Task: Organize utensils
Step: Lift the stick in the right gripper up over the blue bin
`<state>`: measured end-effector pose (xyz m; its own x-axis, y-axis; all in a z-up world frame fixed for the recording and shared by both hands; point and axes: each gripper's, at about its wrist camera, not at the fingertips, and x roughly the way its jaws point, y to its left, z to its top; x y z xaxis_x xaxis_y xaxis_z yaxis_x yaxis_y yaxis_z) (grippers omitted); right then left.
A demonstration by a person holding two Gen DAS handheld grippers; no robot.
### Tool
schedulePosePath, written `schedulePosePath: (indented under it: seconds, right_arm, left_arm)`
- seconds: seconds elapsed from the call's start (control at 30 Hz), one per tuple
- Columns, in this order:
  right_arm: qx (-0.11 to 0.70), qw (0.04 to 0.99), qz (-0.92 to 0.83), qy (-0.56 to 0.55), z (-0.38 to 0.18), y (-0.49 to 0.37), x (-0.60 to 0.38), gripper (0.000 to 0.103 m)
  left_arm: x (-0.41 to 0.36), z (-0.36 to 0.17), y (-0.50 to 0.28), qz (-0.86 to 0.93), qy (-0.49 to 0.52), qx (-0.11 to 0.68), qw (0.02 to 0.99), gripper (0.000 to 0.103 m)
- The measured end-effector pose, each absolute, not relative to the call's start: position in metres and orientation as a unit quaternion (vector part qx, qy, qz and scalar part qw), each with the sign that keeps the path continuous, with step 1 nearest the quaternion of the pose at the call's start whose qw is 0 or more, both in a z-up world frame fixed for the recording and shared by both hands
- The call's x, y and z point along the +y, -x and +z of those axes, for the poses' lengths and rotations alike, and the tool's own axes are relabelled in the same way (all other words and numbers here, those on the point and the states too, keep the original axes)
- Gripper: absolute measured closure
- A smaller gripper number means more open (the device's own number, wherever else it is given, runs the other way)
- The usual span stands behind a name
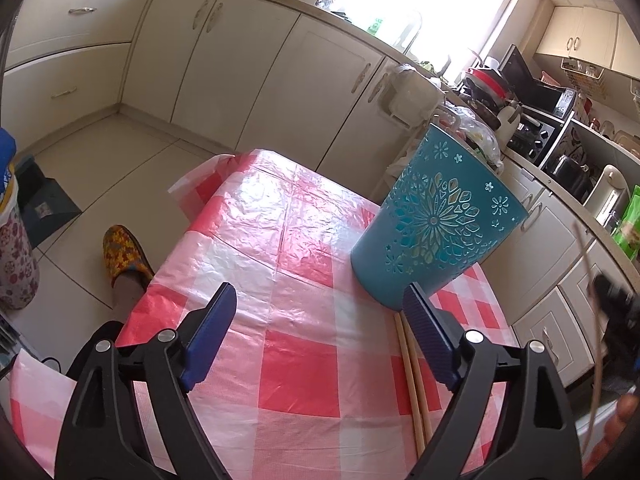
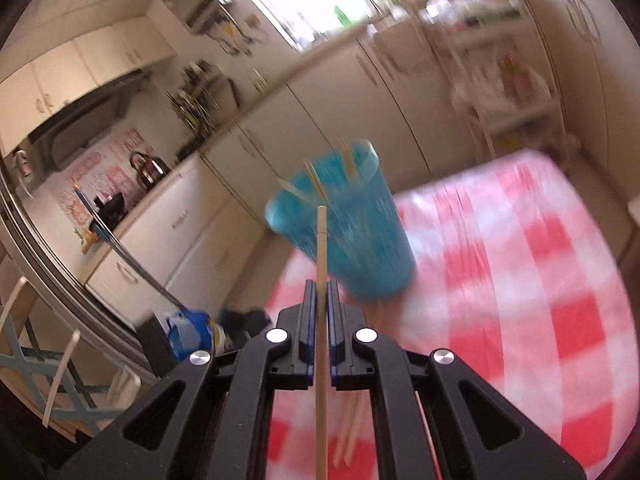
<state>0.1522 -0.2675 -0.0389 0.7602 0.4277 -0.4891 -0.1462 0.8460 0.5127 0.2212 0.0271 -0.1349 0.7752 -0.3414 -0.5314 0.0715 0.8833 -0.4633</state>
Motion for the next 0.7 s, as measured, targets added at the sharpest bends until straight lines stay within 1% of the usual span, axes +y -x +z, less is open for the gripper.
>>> schedulePosePath:
  seconds: [0.17,0.23,0.33,0.43,0.7]
  right_arm:
    - [0.215,0.944,0.151,-0.2,0.026,-0.194,-0.248,0.097]
    - [0.18,0.958,0.132,-0.178,0.044,-0.213,-0.236,0.097]
    - [0.153,0.97,0.102,-0.158,0.057,-0.245,-0.228,0.097]
    - [0.143,0.977,0.069,-0.14,0.056,-0.279,-0.223,0.097]
    - [0.185,0.975,0.027,-0.12,0.019,-0.335,-0.218,0.097]
  left_arm:
    - [0.026,-0.135,-0.222,-0.116,0.213,0.317,0.917,0.021]
    - [0.025,-0.135,-0.222,-0.118,0.213,0.316,0.917,0.021]
    - [0.024,-0.135,-0.222,-0.121,0.213,0.316,0.916,0.021]
    - [0.025,-0.135,-0.221,-0.124,0.215,0.315,0.916,0.021]
    - [0.026,-0.134,-0.22,-0.13,0.221,0.309,0.916,0.02]
